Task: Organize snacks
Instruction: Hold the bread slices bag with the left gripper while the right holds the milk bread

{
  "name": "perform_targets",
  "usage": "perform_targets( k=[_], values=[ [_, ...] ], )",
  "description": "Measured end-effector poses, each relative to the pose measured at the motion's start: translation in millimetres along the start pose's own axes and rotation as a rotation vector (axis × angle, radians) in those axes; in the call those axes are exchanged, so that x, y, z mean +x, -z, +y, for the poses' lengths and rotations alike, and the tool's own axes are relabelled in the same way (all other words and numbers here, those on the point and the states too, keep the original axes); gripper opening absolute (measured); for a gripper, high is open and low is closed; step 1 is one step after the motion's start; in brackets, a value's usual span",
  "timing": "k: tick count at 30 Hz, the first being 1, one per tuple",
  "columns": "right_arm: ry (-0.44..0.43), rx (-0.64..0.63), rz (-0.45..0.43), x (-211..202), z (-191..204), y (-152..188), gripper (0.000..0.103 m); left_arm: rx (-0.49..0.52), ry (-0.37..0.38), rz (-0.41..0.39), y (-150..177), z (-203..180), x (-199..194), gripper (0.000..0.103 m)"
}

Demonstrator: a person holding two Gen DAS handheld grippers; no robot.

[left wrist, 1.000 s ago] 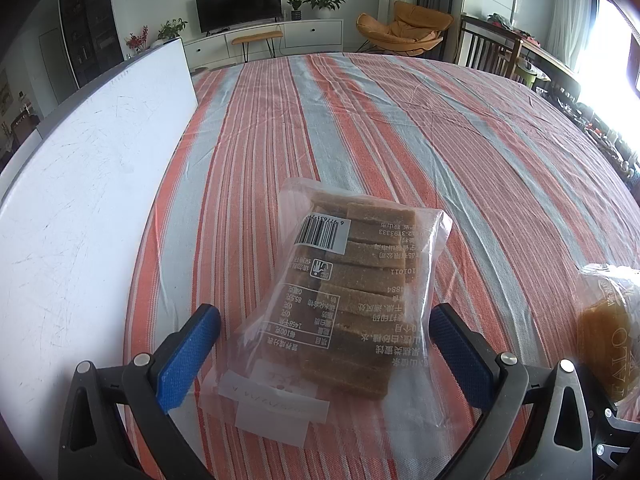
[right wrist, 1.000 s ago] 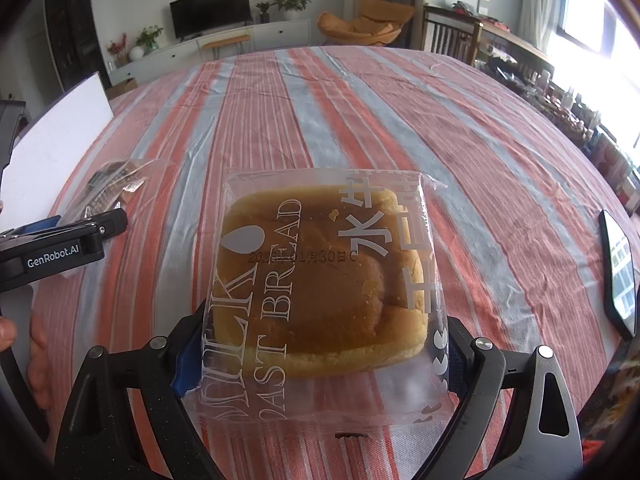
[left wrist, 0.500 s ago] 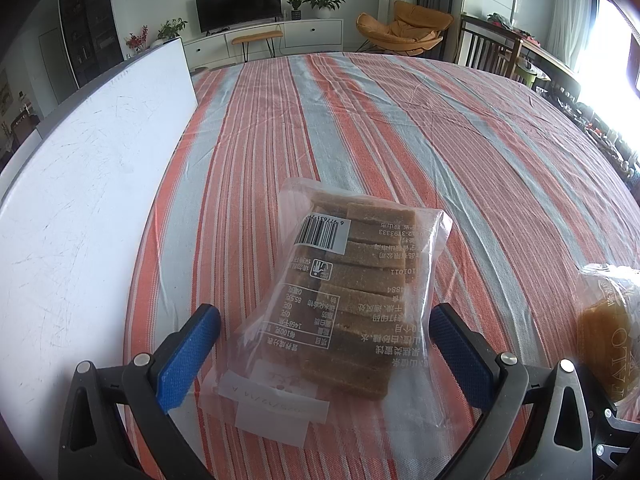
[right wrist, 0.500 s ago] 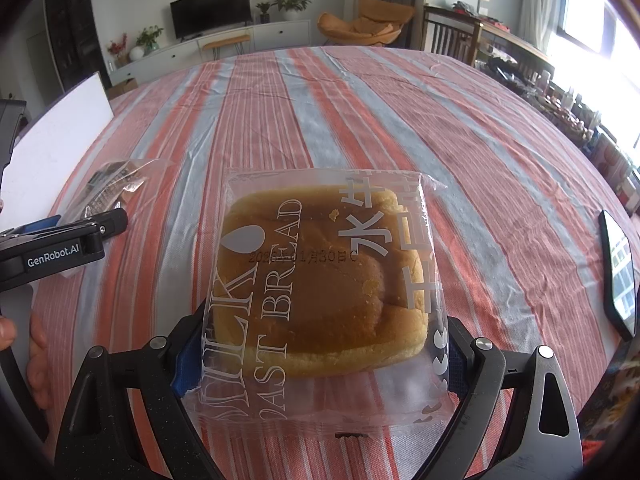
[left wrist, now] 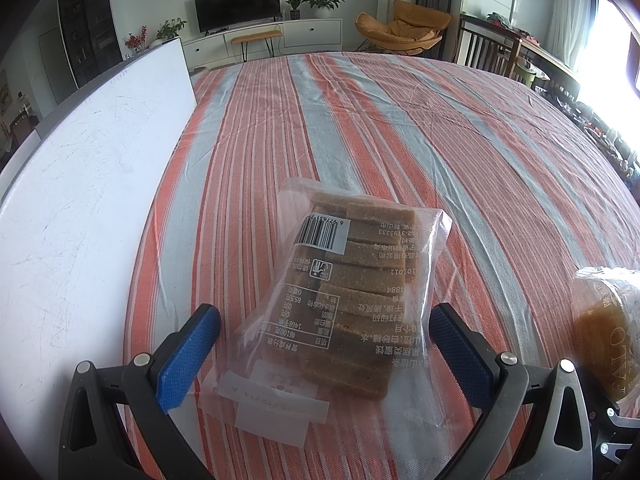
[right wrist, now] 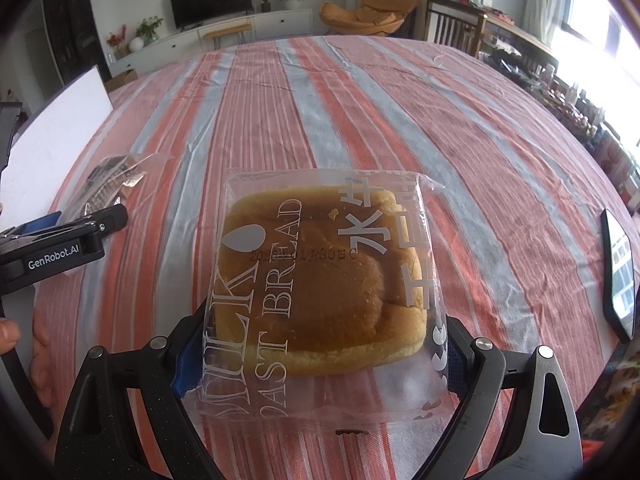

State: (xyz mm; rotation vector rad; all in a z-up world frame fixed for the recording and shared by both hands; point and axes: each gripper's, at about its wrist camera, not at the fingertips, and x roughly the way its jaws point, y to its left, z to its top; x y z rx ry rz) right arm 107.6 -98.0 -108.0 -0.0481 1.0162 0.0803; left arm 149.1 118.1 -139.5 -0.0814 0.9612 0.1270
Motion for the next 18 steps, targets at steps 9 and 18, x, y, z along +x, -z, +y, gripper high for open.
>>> perform_targets(
  k=[9,18],
  values=[
    [-0.119,0.056,-0.004,-10.6,-21.1,7.8,0.092,0.007,0.008,0.003,-0.7,0.2,0.9,0.103],
    [-0.053,-0.010,0.066,-26.8,-14.0,6.2,0.092,0.069,0.052,0.066,-1.4,-1.5,-4.9,0.091]
  ],
)
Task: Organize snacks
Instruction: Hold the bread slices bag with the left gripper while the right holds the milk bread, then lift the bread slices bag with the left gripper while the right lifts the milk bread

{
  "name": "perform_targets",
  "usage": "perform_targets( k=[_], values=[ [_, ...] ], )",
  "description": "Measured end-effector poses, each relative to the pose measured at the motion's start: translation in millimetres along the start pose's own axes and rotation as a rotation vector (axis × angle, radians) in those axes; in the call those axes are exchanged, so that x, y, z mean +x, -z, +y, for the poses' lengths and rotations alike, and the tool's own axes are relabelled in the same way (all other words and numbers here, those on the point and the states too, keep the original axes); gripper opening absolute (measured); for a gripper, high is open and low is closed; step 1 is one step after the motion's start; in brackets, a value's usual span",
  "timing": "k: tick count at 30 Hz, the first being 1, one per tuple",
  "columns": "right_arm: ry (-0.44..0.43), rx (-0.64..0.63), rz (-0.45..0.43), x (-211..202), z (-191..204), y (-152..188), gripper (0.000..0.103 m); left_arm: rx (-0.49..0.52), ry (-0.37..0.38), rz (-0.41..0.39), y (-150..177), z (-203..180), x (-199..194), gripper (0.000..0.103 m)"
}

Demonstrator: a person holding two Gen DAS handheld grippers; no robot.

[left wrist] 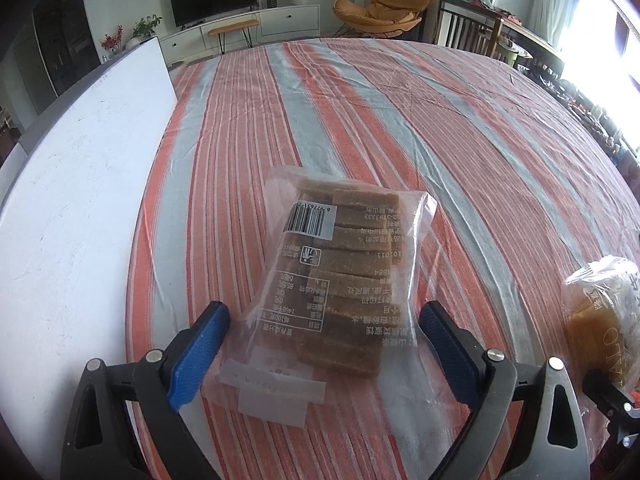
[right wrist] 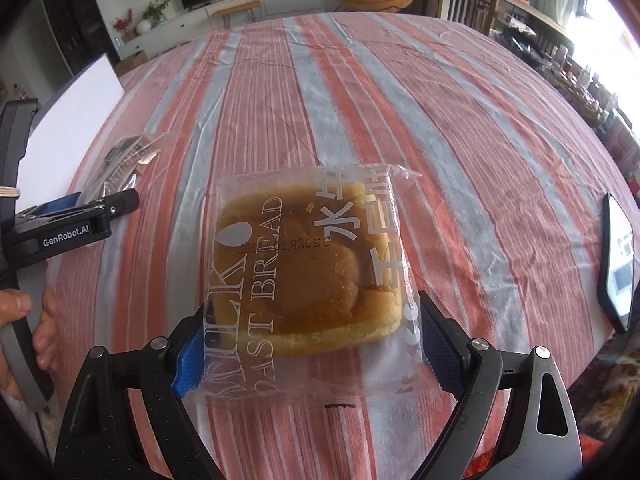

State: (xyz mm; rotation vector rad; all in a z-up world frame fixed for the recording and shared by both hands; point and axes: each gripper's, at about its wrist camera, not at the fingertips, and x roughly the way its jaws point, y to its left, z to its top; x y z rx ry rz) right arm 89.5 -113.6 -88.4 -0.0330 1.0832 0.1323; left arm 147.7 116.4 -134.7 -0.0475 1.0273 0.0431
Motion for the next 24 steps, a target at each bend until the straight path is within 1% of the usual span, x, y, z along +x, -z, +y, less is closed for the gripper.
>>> perform_targets(
  k=[1,2,3,4,6,7,9,11,12,13,14,16,19,20,22,24],
  values=[
    [0.002,-0.010,-0.001,-5.2,0.6,-1.0,0.092,0.004,0.005,0.001,-0.4,-0.7,-1.1,0.088],
    [0.007,-0.019,0.002,-9.5,1.4,-2.4,0.092,0.015,0.009,-0.003,-1.1,-2.8,-3.1,0.079],
    [0.012,-0.028,0.007,-13.7,2.4,-4.1,0.092,0.024,0.005,-0.002,-1.5,-4.5,-4.4,0.075],
    [0.017,-0.036,0.008,-18.1,3.6,-5.9,0.092,0.034,0.003,0.000,-2.0,-6.5,-5.7,0.073],
    [0.029,-0.046,0.008,-23.8,6.8,-9.6,0.092,0.054,-0.001,-0.008,-1.1,-10.1,-10.2,0.065],
    [0.031,-0.046,0.011,-24.8,8.0,-12.1,0.092,0.059,0.006,-0.011,-0.3,-11.2,-13.2,0.062],
    [0.033,-0.051,0.025,-19.4,11.1,-17.4,0.092,0.057,0.022,-0.019,1.9,-12.6,-20.3,0.053],
    [0.041,-0.069,0.034,-10.7,12.9,-19.5,0.092,0.057,0.038,-0.021,3.5,-13.4,-27.0,0.049],
    [0.022,-0.062,0.043,-6.3,10.8,-19.1,0.089,0.054,0.049,-0.019,4.6,-12.9,-29.3,0.049],
    [-0.010,-0.028,0.051,-3.7,5.5,-17.9,0.087,0.051,0.062,-0.017,6.1,-12.1,-31.9,0.049],
    [-0.048,0.013,0.050,-4.8,-1.4,-16.7,0.074,0.046,0.073,-0.015,8.2,-10.7,-34.2,0.048],
    [-0.088,0.070,0.042,-10.9,-14.1,-14.2,0.072,0.043,0.079,-0.011,13.9,-9.1,-37.9,0.048],
    [-0.101,0.071,0.030,-20.0,-23.8,-10.1,0.072,0.068,0.081,0.000,21.0,-8.6,-41.4,0.048],
    [-0.102,0.066,0.036,-21.1,-25.4,-8.2,0.072,0.080,0.079,0.006,22.3,-9.7,-41.0,0.050],
    [-0.111,0.052,0.068,-17.4,-25.8,-6.5,0.072,0.103,0.086,0.025,23.6,-14.4,-39.9,0.058],
    [-0.127,0.054,0.094,-13.6,-26.6,-6.1,0.074,0.130,0.082,0.043,23.5,-20.4,-36.2,0.079]
  ],
)
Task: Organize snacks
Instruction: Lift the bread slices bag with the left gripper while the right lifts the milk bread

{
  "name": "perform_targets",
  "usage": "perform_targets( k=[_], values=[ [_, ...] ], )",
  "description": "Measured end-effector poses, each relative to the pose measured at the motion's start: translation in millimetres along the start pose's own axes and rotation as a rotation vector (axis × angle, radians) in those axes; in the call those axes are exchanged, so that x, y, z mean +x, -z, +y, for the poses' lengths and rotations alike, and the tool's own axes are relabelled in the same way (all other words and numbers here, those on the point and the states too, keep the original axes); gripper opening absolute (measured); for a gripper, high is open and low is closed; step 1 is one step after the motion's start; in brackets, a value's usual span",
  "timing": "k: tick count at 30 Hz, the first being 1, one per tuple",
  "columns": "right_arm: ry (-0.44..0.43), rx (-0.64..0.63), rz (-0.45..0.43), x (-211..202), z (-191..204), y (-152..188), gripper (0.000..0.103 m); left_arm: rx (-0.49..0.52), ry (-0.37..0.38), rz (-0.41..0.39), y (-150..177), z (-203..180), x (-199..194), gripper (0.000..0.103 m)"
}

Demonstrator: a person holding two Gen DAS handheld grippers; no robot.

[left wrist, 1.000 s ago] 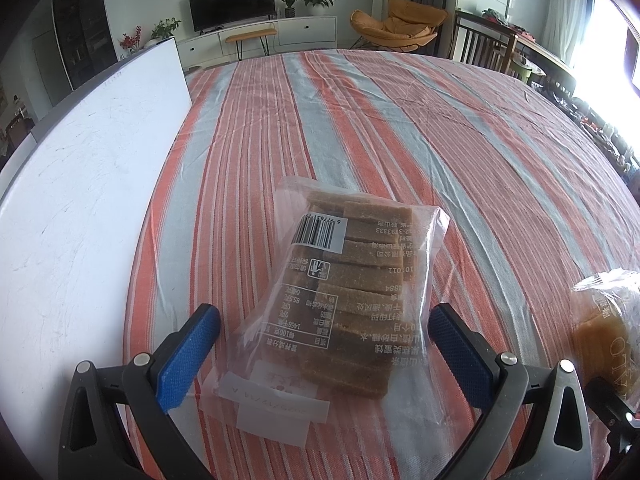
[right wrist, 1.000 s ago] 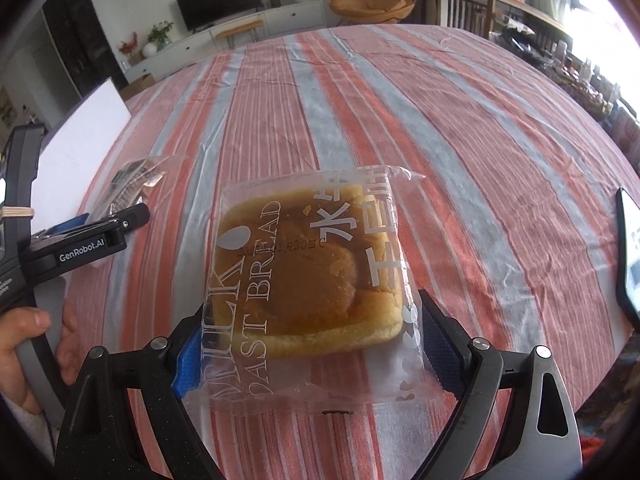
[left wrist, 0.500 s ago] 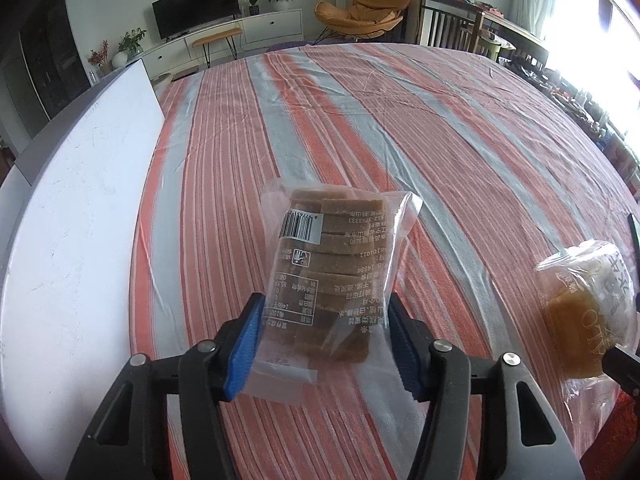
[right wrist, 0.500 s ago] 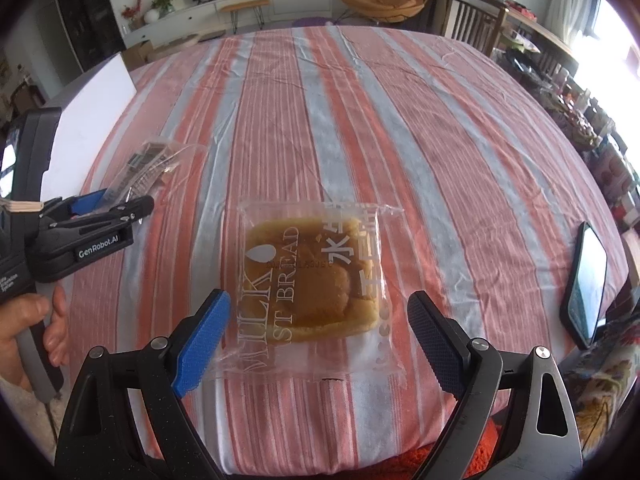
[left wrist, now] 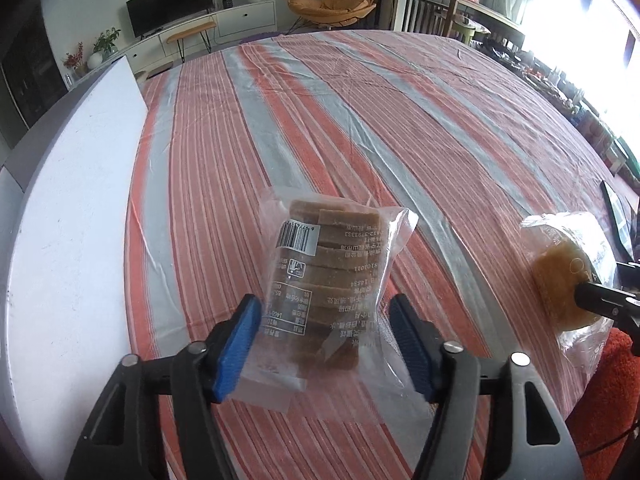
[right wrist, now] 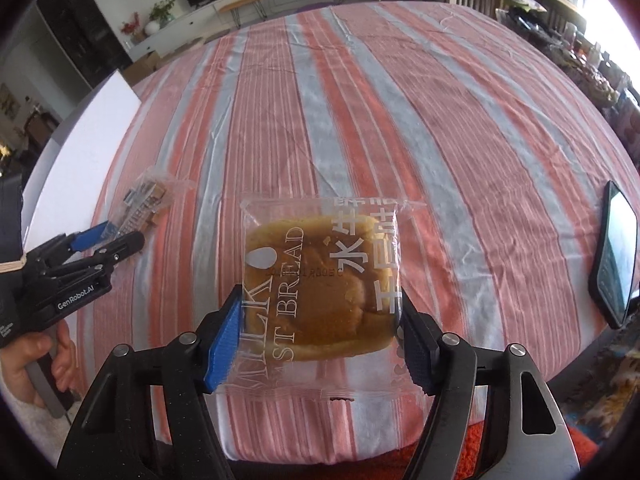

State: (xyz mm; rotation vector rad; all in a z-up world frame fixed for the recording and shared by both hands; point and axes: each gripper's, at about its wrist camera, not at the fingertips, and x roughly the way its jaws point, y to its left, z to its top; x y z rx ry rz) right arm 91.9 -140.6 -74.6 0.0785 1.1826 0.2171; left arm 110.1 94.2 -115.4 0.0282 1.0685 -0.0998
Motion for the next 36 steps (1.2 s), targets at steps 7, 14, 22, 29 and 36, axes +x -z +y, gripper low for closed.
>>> perform_targets(
  k=[7,14,22,29,36],
  values=[
    [0.077,-0.034,0.021,-9.9,10.8,-17.8,0.079,0.079,-0.075,0.018,1.3,-13.2,11.1,0.083],
    [0.106,-0.080,-0.013,-20.3,15.6,-15.1,0.035,0.010,-0.028,-0.033,-1.1,-2.4,-10.6,0.048],
    [-0.013,0.111,-0.001,-39.3,-21.6,-28.5,0.059,-0.008,0.019,-0.112,4.0,-7.3,-52.0,0.048],
    [0.051,0.038,0.105,-16.9,13.4,-28.2,0.078,-0.042,0.023,-0.098,14.0,-1.2,-49.7,0.048],
    [0.061,-0.045,0.071,-9.2,31.6,-19.4,0.044,-0.062,0.073,-0.160,18.9,1.0,-88.6,0.048]
  ],
)
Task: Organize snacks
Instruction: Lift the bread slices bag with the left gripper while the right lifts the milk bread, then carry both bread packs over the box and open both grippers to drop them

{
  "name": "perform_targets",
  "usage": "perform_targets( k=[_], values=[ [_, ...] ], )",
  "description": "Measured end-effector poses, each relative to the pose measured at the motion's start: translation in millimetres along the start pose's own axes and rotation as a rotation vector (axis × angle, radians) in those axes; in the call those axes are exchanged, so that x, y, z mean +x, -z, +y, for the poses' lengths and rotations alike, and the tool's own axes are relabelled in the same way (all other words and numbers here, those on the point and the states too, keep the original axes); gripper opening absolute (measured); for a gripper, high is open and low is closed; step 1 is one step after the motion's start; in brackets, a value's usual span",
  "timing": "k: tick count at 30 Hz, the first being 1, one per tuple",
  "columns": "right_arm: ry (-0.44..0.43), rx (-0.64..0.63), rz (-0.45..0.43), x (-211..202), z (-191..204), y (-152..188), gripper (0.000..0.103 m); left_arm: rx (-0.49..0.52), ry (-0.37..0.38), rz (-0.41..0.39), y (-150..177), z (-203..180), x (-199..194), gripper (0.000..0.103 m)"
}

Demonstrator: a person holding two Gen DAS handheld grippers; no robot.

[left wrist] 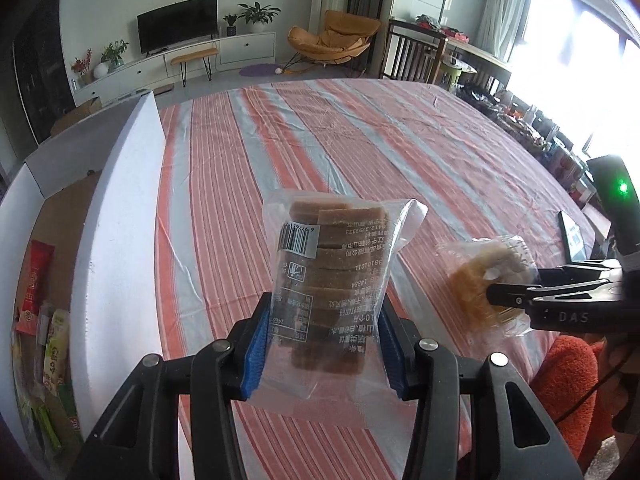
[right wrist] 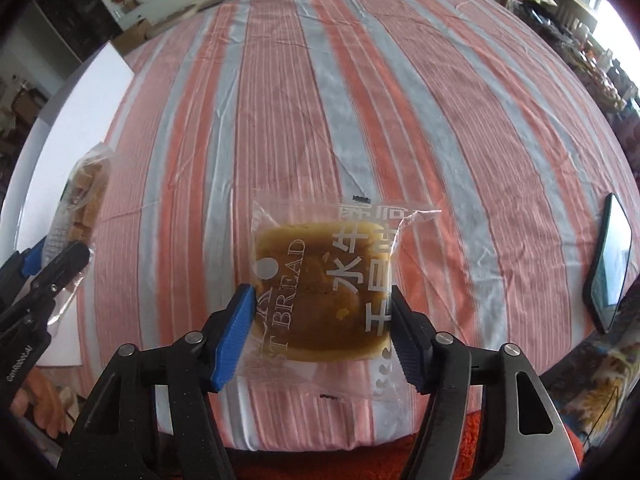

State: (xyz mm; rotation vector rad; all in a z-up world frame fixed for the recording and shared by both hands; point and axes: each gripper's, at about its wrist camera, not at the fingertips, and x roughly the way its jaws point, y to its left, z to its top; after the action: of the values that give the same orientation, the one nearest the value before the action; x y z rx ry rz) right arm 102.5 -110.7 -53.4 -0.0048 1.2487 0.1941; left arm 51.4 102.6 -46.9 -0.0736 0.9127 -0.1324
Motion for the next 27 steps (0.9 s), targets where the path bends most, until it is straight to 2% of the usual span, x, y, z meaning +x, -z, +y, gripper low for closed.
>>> perform_targets(
  k=[1,2,3,4,6,7,8,9,13,17,18,19,21,25,27],
  values=[
    [-0.020,0.009,-0.017,-7.8,-2.5,-0.5,0.038,-0.001,0.003,-0.013,-0.7,-0.1,-7.7,0.048],
    [-0.029,0.025,-0.035,-14.5,-5.8,-2.4,0.019,-0.002,0.011,-0.029,-1.4,-0.6,-15.8,0.048],
    [-0.025,0.037,-0.048,-20.5,-9.8,-5.4,0.006,0.000,0.018,-0.042,-2.0,-1.4,-22.5,0.048],
    [-0.020,0.046,-0.054,-23.2,-14.8,-7.6,0.006,0.004,0.019,-0.049,-2.8,-2.5,-27.4,0.048],
    [-0.033,0.093,-0.025,-18.5,-25.9,-10.8,0.015,0.009,0.017,-0.064,-4.0,-5.4,-35.0,0.048],
    [-0.048,0.123,-0.006,-13.2,-29.6,-11.1,0.028,0.011,0.015,-0.070,-4.3,-6.6,-37.5,0.048],
    [-0.056,0.148,-0.003,-11.9,-32.0,-9.8,0.067,0.015,0.012,-0.073,-4.1,-7.8,-39.1,0.048],
    [-0.043,0.158,-0.019,-14.0,-31.7,-8.0,0.081,0.017,0.010,-0.075,-3.7,-8.8,-40.5,0.048],
    [-0.002,0.135,-0.001,-11.4,-9.3,-5.5,0.080,0.011,0.004,-0.070,-2.3,-7.4,-39.8,0.048],
    [0.071,0.062,0.073,21.8,22.7,-6.7,0.082,0.004,0.009,-0.068,-2.6,-8.6,-39.2,0.048],
    [0.041,0.047,0.077,29.8,27.0,-6.3,0.086,0.005,0.010,-0.069,-3.0,-8.5,-39.3,0.048],
    [0.045,0.039,0.080,35.5,29.3,-6.4,0.085,0.006,0.012,-0.071,-2.9,-8.2,-40.7,0.048],
    [0.063,0.048,0.040,32.9,27.8,-4.9,0.072,0.005,0.014,-0.079,-2.6,-5.5,-45.8,0.048],
    [0.002,0.048,0.002,16.5,21.5,-0.1,0.070,-0.013,0.010,-0.093,-2.1,3.8,-55.9,0.048],
    [-0.033,0.075,-0.026,3.3,16.5,0.3,0.070,-0.035,0.031,-0.098,-3.1,7.6,-60.9,0.048]
  ],
)
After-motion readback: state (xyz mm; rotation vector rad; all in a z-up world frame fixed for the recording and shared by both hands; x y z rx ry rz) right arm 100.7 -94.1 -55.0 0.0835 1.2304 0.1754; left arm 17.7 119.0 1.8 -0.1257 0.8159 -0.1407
